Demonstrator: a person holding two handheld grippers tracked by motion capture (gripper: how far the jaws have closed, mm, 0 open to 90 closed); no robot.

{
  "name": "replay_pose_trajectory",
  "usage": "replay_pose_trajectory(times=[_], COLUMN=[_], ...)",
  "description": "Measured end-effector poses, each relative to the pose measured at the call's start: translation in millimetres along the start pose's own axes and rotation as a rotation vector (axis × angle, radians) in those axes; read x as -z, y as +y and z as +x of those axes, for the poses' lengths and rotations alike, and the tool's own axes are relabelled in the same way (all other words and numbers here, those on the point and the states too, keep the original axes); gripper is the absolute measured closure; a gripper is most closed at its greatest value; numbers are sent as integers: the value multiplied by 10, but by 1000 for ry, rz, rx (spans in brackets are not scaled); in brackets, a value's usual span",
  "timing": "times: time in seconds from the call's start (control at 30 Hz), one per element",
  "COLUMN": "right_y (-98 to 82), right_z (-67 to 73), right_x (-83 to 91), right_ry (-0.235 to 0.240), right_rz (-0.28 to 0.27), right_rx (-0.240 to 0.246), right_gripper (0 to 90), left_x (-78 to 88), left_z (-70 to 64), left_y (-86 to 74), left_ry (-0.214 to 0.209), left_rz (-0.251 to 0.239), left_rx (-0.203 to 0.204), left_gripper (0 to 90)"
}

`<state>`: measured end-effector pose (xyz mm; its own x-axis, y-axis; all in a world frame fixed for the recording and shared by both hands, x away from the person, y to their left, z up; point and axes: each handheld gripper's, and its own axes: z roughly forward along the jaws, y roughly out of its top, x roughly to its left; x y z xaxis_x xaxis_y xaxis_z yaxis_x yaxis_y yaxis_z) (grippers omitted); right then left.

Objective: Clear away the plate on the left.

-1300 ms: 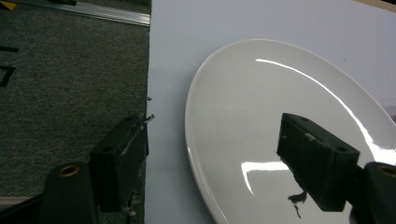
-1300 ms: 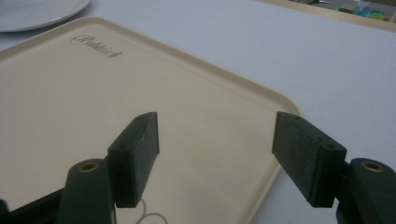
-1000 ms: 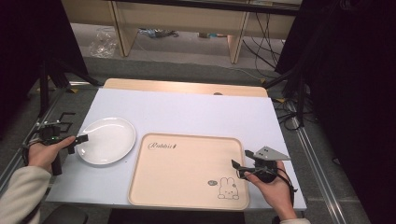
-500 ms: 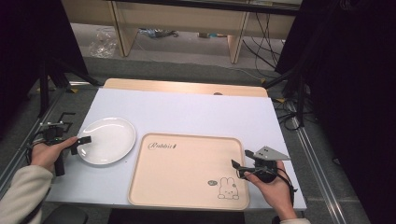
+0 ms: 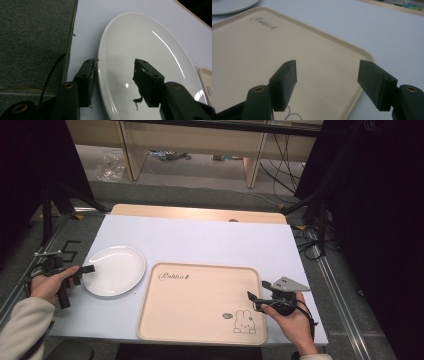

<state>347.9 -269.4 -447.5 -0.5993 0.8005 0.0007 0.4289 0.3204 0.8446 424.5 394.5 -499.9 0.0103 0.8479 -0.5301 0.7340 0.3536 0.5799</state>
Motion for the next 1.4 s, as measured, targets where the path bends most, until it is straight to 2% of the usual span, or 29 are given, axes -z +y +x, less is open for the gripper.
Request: replay_pose_trajectory(times=[0.07,0.17,0.27,0.33,0.4,0.43,0.5,0.73,0.9,1.03,1.1,1.17,1.23,1.33,1.4], right_y=[0,2,2,2,2,2,2,4,6,2,7,2,6,4,7], right_z=[-5,-3,-2,-4,-6,-5,-6,-5,-4,-3,-4,-5,-6,-5,-6], right_x=[-2,-2,-4,-3,-2,-1,-3,-4,7,-4,7,-5,5,-7,5], right_ry=[0,1,3,3,1,1,1,2,-4,4,-2,1,-4,0,-4], right_rz=[-2,-3,-1,-2,-1,1,0,1,17,11,20,7,19,7,20], right_rx=[3,3,2,2,3,0,3,4,7,4,4,4,7,6,8], right_gripper=[323,322,322,321,321,321,322,322,321,322,322,322,322,323,322], left_x=[-3,-4,-12,-26,-26,-14,-29,-35,-32,-40,-27,-24,-17,8,32], left_z=[19,43,64,77,84,85,89,95,94,114,118,122,124,135,132], left_y=[-5,-10,-10,-17,-12,0,-6,9,24,31,43,42,40,40,52], left_ry=[-16,-23,-42,-55,-51,-42,-48,-25,-19,-41,-35,-39,-44,-63,-76], left_rz=[-10,-16,-17,-33,-27,-8,-25,-12,3,-5,16,17,19,9,-4], left_rx=[30,50,93,107,126,128,139,152,168,179,177,174,172,178,181], left_gripper=[544,580,600,626,648,662,675,757,763,776,779,783,786,799,817])
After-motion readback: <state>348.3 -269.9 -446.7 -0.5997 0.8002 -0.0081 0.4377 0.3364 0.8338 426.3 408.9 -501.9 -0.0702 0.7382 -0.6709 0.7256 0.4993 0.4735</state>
